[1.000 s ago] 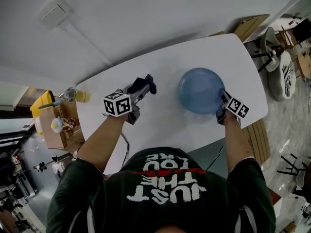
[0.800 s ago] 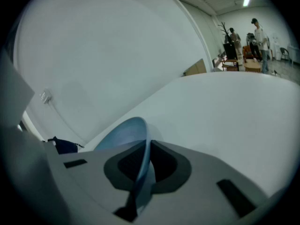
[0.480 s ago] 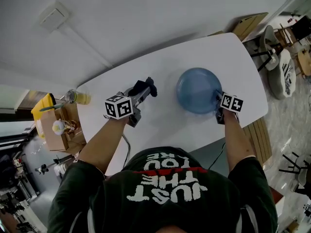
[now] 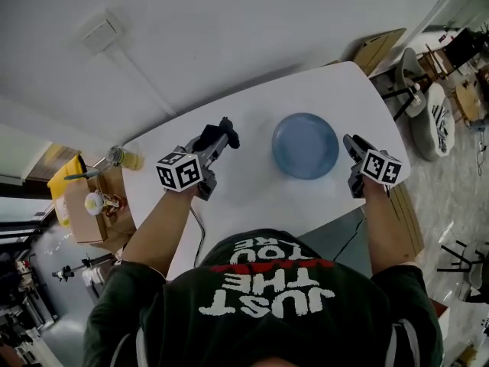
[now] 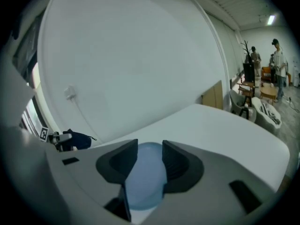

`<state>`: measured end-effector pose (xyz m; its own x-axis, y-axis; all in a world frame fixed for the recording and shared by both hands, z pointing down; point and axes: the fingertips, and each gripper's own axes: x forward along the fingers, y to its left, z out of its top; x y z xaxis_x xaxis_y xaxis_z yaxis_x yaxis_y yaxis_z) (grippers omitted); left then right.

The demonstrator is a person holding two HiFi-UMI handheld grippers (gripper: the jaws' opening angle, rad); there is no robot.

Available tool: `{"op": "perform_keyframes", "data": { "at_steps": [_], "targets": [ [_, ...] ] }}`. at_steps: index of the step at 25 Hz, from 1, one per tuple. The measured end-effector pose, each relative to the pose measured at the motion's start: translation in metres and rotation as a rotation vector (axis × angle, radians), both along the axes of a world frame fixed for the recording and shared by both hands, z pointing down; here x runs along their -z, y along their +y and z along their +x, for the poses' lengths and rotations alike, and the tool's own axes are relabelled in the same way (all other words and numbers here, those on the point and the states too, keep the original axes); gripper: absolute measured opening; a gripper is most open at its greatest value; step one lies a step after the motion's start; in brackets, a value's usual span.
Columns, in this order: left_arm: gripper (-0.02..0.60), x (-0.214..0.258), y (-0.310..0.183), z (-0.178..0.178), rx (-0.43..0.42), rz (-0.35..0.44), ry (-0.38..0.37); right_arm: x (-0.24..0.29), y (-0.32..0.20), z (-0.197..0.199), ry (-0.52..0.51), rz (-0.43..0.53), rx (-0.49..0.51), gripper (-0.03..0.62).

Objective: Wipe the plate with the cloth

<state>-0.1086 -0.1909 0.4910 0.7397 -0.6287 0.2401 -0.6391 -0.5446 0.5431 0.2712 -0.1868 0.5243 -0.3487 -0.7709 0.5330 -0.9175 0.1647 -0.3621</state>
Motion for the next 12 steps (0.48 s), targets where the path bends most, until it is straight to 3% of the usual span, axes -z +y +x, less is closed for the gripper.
{"op": "perform_keyframes", "data": {
  "at_steps": [3, 7, 12],
  "targets": [
    [0.066, 0.031, 0.004, -0.001, 0.021, 0.055, 0.005, 0.053, 0.003, -0.011, 0.004, 0.11, 0.072, 0.156],
    [0.066, 0.065, 0.008, -0.006, 0.057, 0.115, 0.005, 0.1, 0.011, -0.025, 0.025, 0.213, 0.149, 0.099],
    [0.066, 0.092, 0.017, -0.007, 0.077, 0.174, 0.001, 0.126, 0.032, -0.028, 0.062, 0.296, 0.161, 0.013]
  ]
}}
